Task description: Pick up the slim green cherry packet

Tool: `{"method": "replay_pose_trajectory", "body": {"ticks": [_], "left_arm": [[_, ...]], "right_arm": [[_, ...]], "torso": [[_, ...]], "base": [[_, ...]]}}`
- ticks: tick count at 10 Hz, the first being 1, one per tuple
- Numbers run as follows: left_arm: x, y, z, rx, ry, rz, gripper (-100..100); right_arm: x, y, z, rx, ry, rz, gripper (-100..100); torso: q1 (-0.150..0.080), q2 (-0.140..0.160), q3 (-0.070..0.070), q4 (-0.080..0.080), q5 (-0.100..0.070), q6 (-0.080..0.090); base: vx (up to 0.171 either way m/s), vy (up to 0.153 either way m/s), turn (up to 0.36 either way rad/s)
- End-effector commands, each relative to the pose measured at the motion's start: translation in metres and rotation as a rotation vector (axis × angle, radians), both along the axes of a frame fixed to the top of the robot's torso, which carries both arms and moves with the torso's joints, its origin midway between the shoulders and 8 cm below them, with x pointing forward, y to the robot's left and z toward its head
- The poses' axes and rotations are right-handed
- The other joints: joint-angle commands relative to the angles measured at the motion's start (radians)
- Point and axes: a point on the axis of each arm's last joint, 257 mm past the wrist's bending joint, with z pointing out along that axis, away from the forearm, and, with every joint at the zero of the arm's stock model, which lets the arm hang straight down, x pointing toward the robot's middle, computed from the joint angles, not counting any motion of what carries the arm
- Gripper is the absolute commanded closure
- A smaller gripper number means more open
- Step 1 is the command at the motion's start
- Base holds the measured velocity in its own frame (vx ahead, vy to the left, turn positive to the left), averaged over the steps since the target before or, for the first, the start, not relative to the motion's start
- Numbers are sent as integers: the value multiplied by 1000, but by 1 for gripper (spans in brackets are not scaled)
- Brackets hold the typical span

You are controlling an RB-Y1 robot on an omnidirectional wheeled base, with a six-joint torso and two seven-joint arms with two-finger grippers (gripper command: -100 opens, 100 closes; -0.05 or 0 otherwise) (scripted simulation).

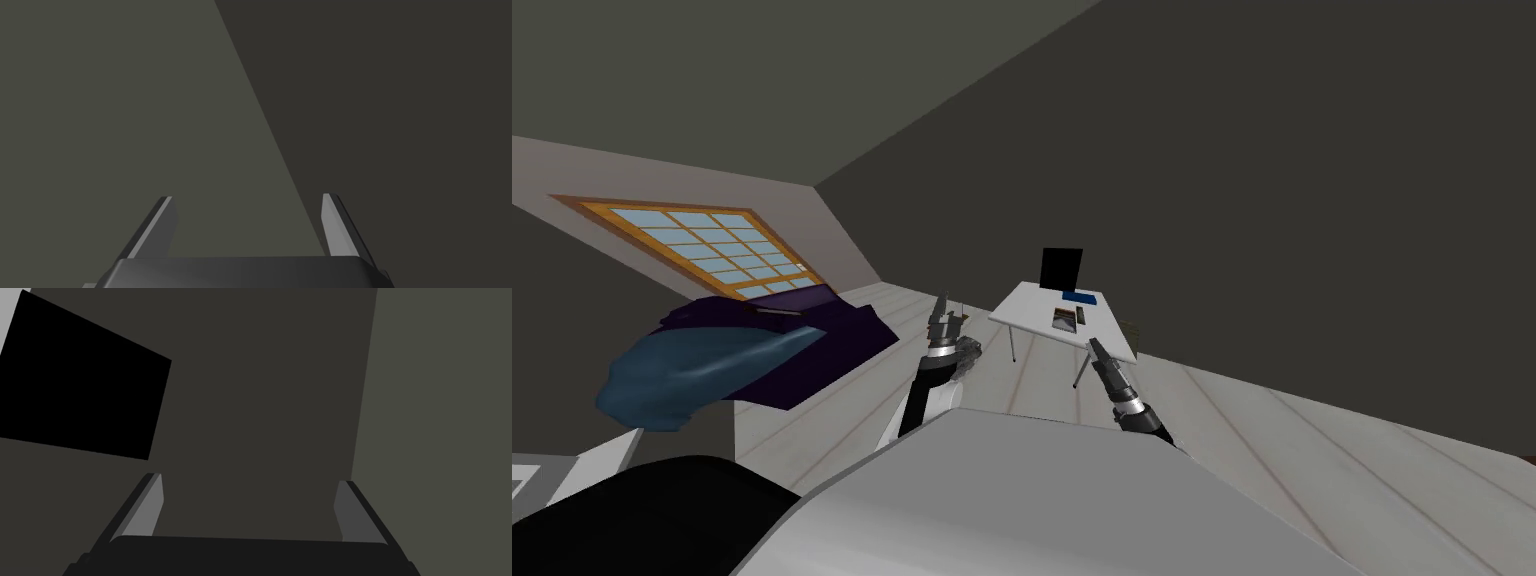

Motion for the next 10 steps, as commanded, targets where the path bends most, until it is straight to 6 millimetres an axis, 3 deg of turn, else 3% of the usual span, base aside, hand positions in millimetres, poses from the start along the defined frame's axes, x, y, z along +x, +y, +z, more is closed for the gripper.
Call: {"method": "replay_pose_trajectory", "body": {"ticks": [1,3,4,5,6,8,9,10], "left_arm": [[0,0,0,0,0,0,0],[0,0,0,0,0,0,0],[0,0,0,0,0,0,0],[0,0,0,0,0,0,0],[0,0,0,0,0,0,0],[0,0,0,0,0,0,0],[0,0,0,0,0,0,0],[0,0,0,0,0,0,0]], "right_arm": [[-2,4,-16,-47,16,5,-100],[-12,6,-45,-115,59,22,-100],[-24,9,-70,-156,103,49,-100],[-24,7,-76,-188,104,40,-100],[-39,6,-106,-229,159,62,-100],[-40,5,-107,-267,149,60,-100],[-56,3,-134,-326,195,90,-100],[-57,1,-138,-353,193,83,-100]], "torso": [[0,0,0,0,0,0],[0,-2,-1,0,0,0],[0,-3,-2,0,0,0],[1,-2,-1,0,0,0],[0,-2,-1,0,0,1],[-1,-4,-2,-1,0,0],[-2,-5,-3,-1,0,1],[-2,-5,-3,-1,0,0]], "base": [[-62,38,82],[-64,41,158],[-83,52,259],[-67,41,104],[-64,53,236],[-27,23,52],[-27,31,277],[-33,27,134]]}}
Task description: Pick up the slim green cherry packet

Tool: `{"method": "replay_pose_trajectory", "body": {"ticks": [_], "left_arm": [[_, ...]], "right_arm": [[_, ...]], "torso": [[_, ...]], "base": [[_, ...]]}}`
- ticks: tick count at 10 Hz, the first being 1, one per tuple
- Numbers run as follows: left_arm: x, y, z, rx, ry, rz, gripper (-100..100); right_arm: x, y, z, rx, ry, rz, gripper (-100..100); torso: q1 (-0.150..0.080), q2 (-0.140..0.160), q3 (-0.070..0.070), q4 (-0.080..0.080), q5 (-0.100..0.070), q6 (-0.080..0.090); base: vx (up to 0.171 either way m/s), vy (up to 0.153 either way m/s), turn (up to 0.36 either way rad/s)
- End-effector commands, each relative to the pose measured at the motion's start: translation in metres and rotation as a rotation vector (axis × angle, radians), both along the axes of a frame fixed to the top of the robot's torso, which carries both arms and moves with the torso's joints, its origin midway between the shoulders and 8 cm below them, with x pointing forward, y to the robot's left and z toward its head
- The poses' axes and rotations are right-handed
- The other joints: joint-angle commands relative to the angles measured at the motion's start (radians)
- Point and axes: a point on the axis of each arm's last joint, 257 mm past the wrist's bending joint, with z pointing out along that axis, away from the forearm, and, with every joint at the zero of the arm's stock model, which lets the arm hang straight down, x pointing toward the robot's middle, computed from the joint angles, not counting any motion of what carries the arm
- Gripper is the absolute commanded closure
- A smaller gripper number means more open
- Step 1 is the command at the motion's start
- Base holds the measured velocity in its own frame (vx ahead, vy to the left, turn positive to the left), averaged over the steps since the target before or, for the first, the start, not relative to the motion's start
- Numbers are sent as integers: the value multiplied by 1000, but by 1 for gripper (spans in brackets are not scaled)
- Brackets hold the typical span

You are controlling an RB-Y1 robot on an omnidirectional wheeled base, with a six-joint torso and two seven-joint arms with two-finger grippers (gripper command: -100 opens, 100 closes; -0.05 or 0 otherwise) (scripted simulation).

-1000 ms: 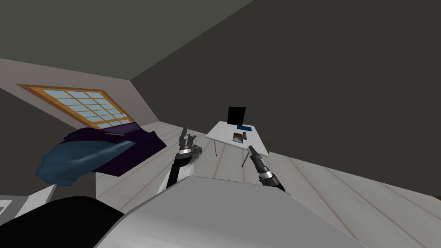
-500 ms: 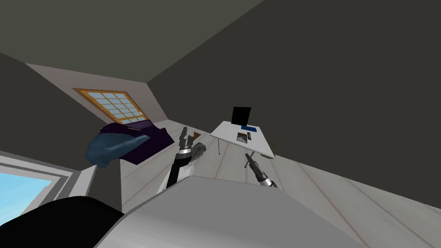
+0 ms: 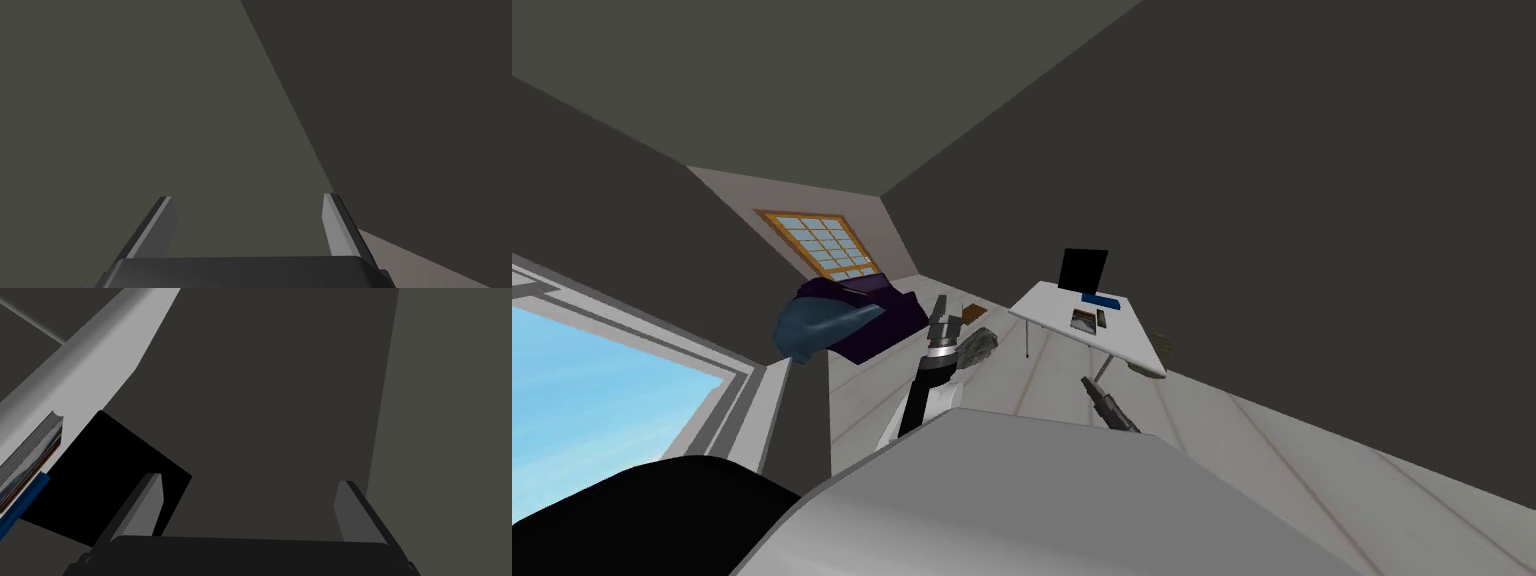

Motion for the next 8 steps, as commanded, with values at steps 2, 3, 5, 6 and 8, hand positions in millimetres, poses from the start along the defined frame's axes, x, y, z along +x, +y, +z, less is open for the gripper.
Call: {"method": "replay_pose_trajectory", "body": {"ticks": [2,3,5,6,8], "left_arm": [[0,0,0,0,0,0,0],[0,0,0,0,0,0,0],[0,0,0,0,0,0,0],[0,0,0,0,0,0,0],[0,0,0,0,0,0,0]], "right_arm": [[-23,-6,-35,-105,53,29,-100],[-23,-6,-35,-115,48,29,-100],[-46,-17,-64,-207,93,61,-100],[-67,-24,-84,-255,136,96,-100],[-71,-31,-92,-311,131,97,-100]], "torso": [[1,0,0,0,0,-1],[0,0,0,0,0,0],[0,-1,-1,0,0,-1],[-1,-1,-1,0,0,0],[0,-1,-1,0,0,0]], "base": [[-33,41,236],[-11,10,-56],[-13,26,234],[-16,35,331],[-7,16,49]]}}
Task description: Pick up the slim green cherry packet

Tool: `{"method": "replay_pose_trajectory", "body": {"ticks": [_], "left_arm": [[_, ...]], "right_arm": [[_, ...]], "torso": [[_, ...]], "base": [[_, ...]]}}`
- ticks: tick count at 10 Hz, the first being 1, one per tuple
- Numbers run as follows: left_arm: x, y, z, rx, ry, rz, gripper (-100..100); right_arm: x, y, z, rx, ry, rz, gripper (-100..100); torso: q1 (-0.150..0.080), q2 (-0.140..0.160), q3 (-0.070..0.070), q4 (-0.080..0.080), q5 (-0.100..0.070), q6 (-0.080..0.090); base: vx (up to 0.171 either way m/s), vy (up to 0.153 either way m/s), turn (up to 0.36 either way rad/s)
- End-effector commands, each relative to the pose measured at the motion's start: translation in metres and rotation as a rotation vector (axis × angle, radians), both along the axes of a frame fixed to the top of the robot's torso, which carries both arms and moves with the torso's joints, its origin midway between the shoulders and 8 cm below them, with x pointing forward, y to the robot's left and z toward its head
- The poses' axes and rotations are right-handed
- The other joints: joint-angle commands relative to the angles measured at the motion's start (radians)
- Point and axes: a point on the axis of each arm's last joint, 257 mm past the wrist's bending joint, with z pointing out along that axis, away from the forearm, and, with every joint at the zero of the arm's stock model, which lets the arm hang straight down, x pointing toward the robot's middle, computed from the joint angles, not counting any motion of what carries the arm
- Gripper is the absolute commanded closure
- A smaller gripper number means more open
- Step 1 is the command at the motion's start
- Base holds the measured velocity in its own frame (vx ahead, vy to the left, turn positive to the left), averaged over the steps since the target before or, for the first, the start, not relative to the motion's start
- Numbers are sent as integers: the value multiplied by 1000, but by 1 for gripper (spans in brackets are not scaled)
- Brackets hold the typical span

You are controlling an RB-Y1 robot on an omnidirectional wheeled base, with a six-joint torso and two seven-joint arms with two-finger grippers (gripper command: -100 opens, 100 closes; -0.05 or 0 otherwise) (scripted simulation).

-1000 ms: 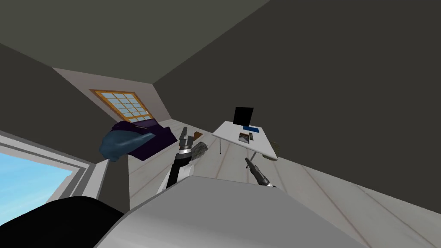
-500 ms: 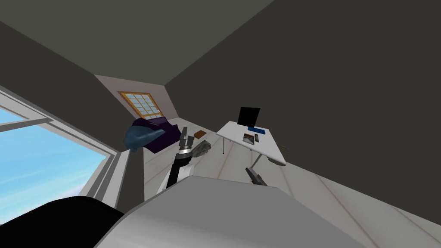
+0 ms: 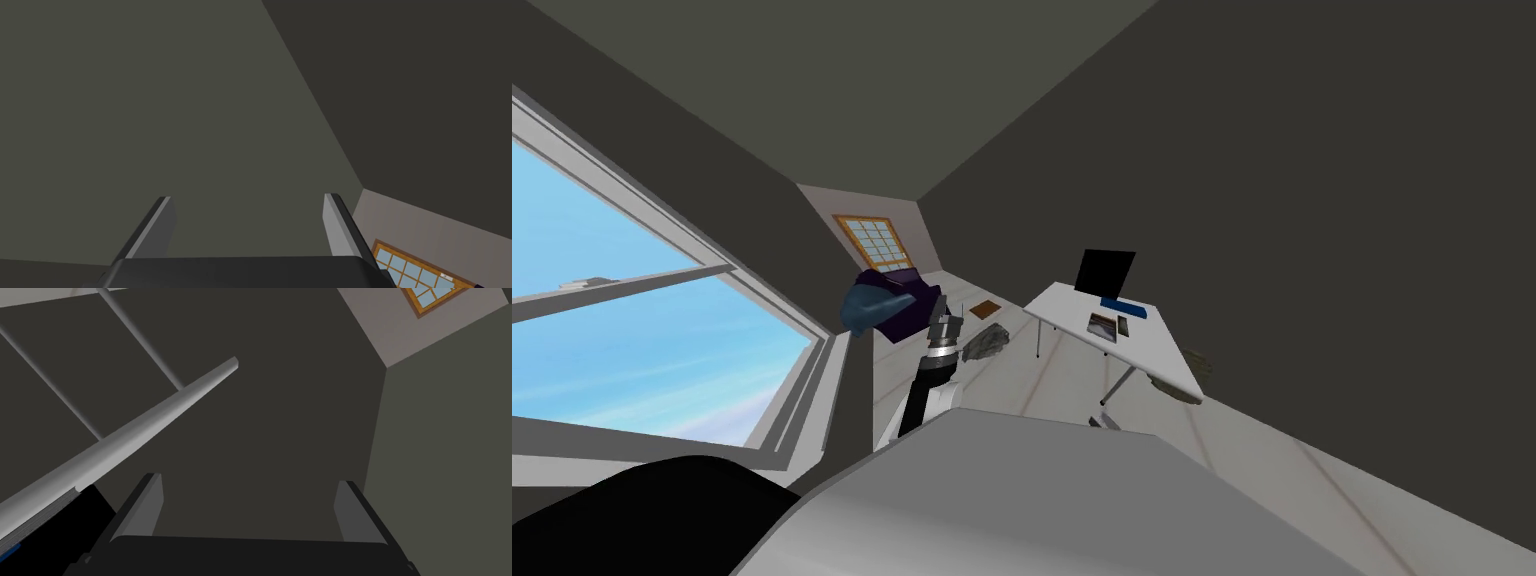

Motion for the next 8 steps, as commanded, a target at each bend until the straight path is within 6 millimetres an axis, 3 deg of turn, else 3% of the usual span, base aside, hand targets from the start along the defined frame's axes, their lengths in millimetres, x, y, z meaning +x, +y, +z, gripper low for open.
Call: {"method": "replay_pose_trajectory", "body": {"ticks": [1,3,4,5,6,7,8], "left_arm": [[0,0,0,0,0,0,0],[0,0,0,0,0,0,0],[0,0,0,0,0,0,0],[0,0,0,0,0,0,0],[0,0,0,0,0,0,0],[0,0,0,0,0,0,0],[0,0,0,0,0,0,0]], "right_arm": [[-25,-14,-22,-81,45,38,-100],[-28,-19,-26,-120,38,45,-100],[-51,-32,-41,-186,73,91,-100],[-56,-41,-48,-225,77,93,-100],[-79,-55,-60,-278,116,136,-100],[-79,-55,-58,-300,95,148,-100],[-85,-66,-67,-334,112,146,-100]], "torso": [[0,0,0,0,0,0],[0,-1,0,0,0,0],[0,-1,0,0,0,0],[0,-1,-1,0,0,-1],[0,-1,-1,0,0,0],[0,-1,-1,0,0,-1],[-1,-2,-1,0,0,0]], "base": [[-2,23,285],[2,8,102],[6,17,311],[8,10,199],[11,18,328],[15,5,167],[10,-1,-16]]}}
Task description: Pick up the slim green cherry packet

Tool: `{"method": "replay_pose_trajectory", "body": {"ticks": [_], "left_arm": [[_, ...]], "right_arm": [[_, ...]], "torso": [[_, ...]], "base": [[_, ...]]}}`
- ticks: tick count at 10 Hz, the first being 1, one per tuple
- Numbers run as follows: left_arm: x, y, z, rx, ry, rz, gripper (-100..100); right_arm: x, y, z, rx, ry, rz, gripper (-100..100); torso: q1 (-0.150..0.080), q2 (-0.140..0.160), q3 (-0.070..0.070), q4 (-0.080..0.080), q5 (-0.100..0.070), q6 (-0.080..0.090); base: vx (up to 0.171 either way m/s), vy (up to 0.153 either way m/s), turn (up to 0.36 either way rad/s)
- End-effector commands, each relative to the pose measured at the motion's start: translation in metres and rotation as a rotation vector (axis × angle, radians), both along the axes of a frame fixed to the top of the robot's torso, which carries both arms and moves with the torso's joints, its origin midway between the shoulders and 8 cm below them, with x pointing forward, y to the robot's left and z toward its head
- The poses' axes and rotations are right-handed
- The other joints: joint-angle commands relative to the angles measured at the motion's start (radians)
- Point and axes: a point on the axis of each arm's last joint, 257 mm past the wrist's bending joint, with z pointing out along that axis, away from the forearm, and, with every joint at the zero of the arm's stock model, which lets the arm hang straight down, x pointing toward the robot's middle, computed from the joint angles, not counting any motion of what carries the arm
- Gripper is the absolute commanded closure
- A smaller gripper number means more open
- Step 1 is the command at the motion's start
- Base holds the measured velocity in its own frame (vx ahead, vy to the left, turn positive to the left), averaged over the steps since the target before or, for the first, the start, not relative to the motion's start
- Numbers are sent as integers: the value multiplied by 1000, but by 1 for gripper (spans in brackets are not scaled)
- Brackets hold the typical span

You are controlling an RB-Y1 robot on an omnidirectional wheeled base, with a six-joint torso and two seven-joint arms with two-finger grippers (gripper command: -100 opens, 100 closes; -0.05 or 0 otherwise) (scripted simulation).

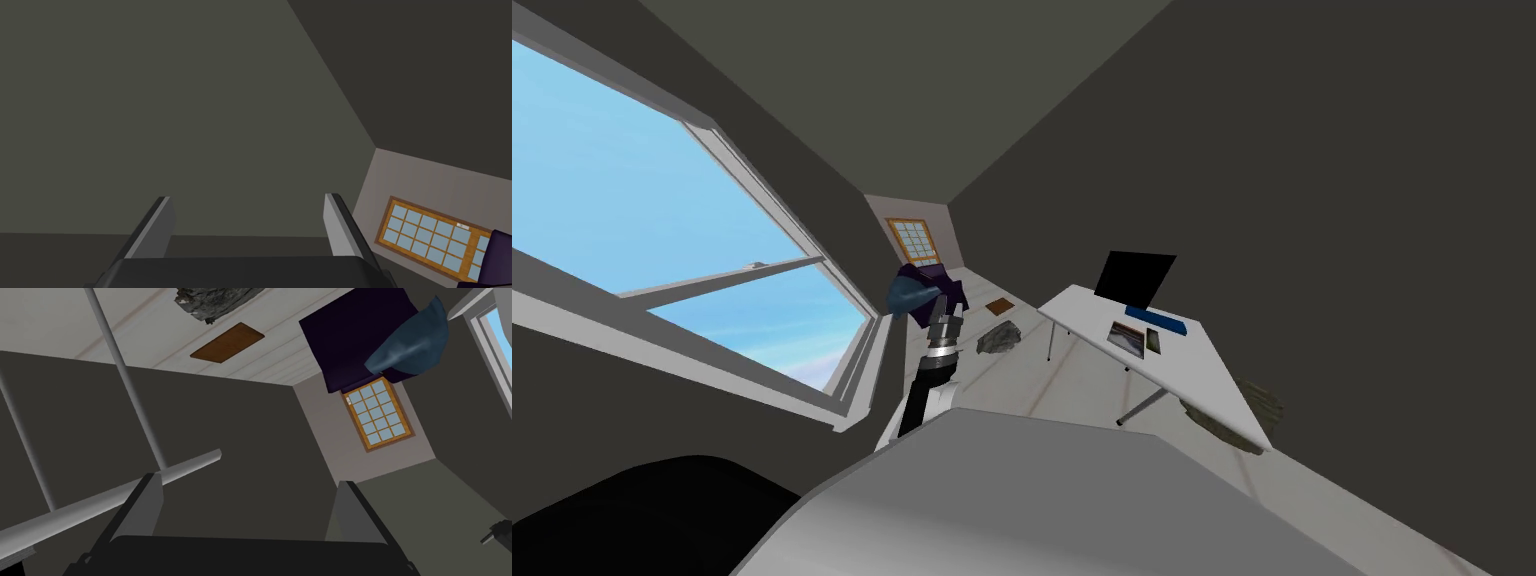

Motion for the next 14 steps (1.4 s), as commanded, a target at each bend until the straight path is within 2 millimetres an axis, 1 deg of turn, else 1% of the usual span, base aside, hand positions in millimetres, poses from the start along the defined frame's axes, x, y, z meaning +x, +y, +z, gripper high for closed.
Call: {"method": "replay_pose_trajectory", "body": {"ticks": [1,2,3,4,5,6,7,8,9,10,11,12,13,14], "left_arm": [[0,0,0,0,0,0,0],[0,0,0,0,0,0,0],[0,0,0,0,0,0,0],[0,0,0,0,0,0,0],[0,0,0,0,0,0,0],[0,0,0,0,0,0,0],[0,0,0,0,0,0,0],[0,0,0,0,0,0,0],[0,0,0,0,0,0,0],[0,0,0,0,0,0,0],[0,0,0,0,0,0,0],[0,0,0,0,0,0,0],[0,0,0,0,0,0,0],[0,0,0,0,0,0,0]], "right_arm": [[-26,-22,-12,-83,37,51,-100],[-30,-30,-16,-121,32,65,-100],[-32,-34,-18,-129,38,63,-100],[-56,-55,-25,-203,69,117,-100],[-60,-64,-28,-236,71,127,-100],[-81,-82,-31,-290,101,177,-100],[-81,-85,-30,-316,84,198,-100],[-87,-97,-34,-341,102,195,-100],[-109,-121,-35,-411,130,254,-100],[-113,-130,-36,-442,132,267,-100],[-131,-153,-34,-498,161,320,-100],[-136,-164,-35,-536,162,338,-100],[-151,-185,-29,-585,187,392,-100],[-157,-198,-29,-625,191,409,-100]], "torso": [[0,0,0,0,0,0],[0,-1,0,0,0,-2],[0,-1,0,0,0,0],[0,0,0,0,0,0],[0,-1,0,0,0,-2],[-1,-1,-1,0,0,0],[-1,-2,-1,0,0,-2],[-1,-2,-1,0,0,0],[-1,-1,0,0,0,0],[-1,-2,-1,0,0,-2],[-2,-2,-1,0,0,0],[-2,-3,-1,0,0,-2],[-2,-2,-1,0,0,0],[-3,-3,-2,-1,0,-2]], "base": [[15,9,368],[18,-5,189],[9,-3,-42],[21,4,330],[23,-8,217],[29,-7,358],[30,-19,174],[17,-11,-20],[28,-8,378],[32,-28,202],[37,-27,325],[35,-35,196],[48,-47,369],[39,-54,172]]}}
